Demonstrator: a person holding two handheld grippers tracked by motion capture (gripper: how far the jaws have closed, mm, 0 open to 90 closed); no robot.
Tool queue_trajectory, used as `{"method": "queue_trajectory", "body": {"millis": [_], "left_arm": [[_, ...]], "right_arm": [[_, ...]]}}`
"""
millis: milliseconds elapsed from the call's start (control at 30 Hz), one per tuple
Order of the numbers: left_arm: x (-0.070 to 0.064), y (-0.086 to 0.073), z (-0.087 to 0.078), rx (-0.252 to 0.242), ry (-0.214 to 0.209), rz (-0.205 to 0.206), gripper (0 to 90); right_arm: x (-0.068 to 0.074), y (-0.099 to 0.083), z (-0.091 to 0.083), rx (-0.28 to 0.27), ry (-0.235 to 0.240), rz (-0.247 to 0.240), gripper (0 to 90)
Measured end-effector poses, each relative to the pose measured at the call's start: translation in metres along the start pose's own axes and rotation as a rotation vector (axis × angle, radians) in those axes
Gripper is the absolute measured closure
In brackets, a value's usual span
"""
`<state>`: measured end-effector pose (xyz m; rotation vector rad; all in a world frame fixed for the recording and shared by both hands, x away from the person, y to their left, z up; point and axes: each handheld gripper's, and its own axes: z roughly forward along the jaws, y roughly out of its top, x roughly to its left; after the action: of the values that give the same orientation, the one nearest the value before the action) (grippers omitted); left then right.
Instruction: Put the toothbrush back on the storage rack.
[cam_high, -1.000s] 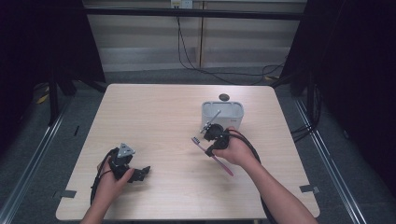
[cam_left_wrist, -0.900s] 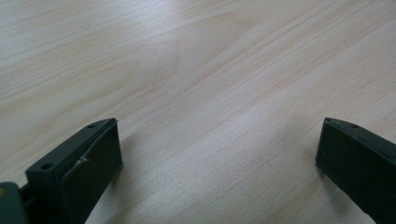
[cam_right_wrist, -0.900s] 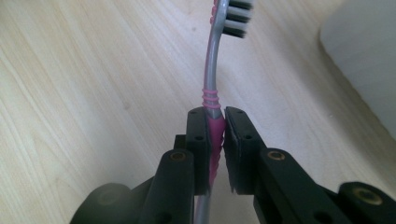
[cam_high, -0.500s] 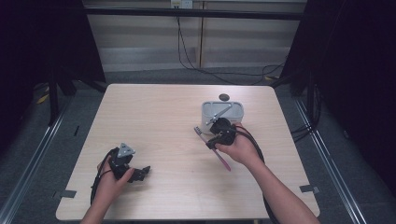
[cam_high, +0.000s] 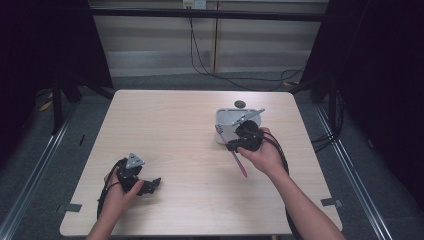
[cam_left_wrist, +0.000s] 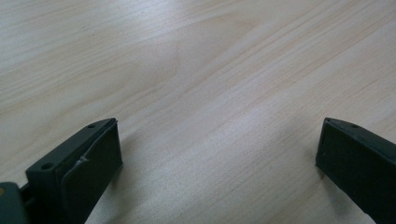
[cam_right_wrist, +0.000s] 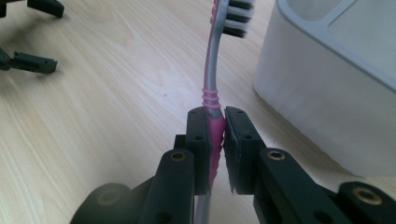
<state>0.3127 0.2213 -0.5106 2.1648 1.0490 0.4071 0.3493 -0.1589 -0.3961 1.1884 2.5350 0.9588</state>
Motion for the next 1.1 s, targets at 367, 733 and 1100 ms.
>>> {"method": "queue_trajectory", "body": {"millis": [367,733,1100], "left_arm": [[0.000,0.000,0.000,-0.001,0.000,0.000,0.0],[0.000,0.000,0.000,0.000,0.000,0.000,0.0],[0.000,0.000,0.000,0.000,0.000,0.000,0.0]], "right_arm": [[-0.003,0.001,-0.016,-0.100,-0.015,0.034,81.2],[-0.012,0.000,-0.030,-0.181,-0.048,0.066,81.1],[-0.022,-0.002,-0.042,-0.241,-0.063,0.092,81.2]]}}
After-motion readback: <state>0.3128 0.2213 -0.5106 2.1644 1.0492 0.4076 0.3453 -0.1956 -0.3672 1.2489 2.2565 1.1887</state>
